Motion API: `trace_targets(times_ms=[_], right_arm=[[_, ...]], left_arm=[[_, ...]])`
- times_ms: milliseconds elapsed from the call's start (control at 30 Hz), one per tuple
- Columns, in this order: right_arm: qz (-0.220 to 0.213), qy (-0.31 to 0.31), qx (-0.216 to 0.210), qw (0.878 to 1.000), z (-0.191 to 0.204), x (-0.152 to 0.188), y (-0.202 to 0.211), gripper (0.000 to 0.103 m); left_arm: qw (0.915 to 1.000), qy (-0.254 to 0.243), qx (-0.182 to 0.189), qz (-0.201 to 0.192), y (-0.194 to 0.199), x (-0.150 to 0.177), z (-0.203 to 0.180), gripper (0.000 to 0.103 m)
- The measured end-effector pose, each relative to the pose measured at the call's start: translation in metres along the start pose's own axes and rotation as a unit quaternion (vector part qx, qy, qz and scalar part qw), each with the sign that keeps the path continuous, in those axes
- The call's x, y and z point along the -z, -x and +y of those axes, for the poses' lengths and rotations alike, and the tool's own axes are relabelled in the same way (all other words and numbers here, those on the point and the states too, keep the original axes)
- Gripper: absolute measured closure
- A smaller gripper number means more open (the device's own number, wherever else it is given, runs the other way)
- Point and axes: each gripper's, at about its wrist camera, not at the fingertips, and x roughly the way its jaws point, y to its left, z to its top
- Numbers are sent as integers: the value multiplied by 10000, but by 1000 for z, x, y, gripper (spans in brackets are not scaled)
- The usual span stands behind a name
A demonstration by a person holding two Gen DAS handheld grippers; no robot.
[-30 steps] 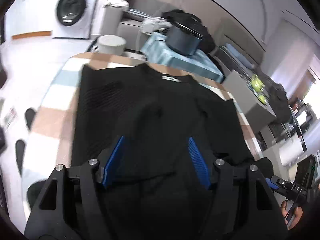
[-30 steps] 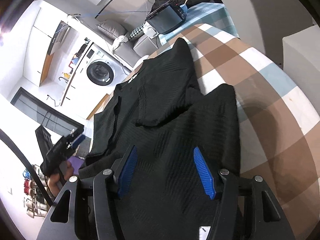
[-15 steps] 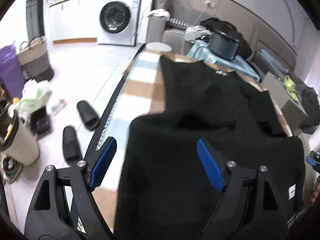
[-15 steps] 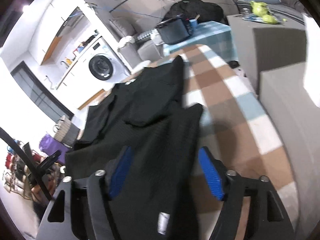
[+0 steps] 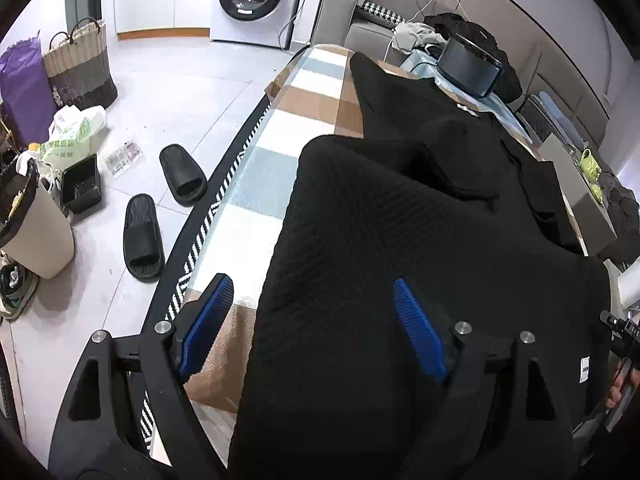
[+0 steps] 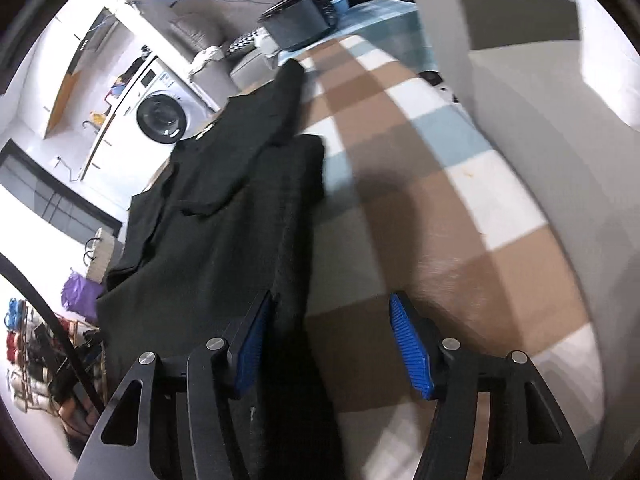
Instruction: Fold small clothes
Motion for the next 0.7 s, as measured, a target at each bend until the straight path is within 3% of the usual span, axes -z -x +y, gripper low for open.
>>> trace_targets(times_ms=[167,267,300,333,433,467,533,700], right_arm=[[86,109,-310,9994,3,-2,-5,42],[186,240,-505,9983,13,-5,-16,42],[212,252,-518,9981,17,-6,-19,44],[219,304,-525,9979,21,-6,-22,49],[193,493,-603,9968,29,-8,-25,77],[125,556,-632,9964,31,-8,-23,88],[-66,648,-709,9954,33,-8,-17,98],[-597,653,-1275,9879,24,-9,13,99]], left_arm=[[9998,98,68,131,-9,-7,-7,23],[9996,-2,49,268,-15,-9,-12,39],[9996,-40,10,283,-16,-9,-14,49],[9997,-92,-18,247,-16,-9,-15,66],[9999,-142,49,69,-11,-7,-15,99],[9998,-132,144,-14,-7,-7,-14,99],[9994,-151,230,-221,4,-4,-12,100],[9962,-180,539,-666,41,3,-12,100]])
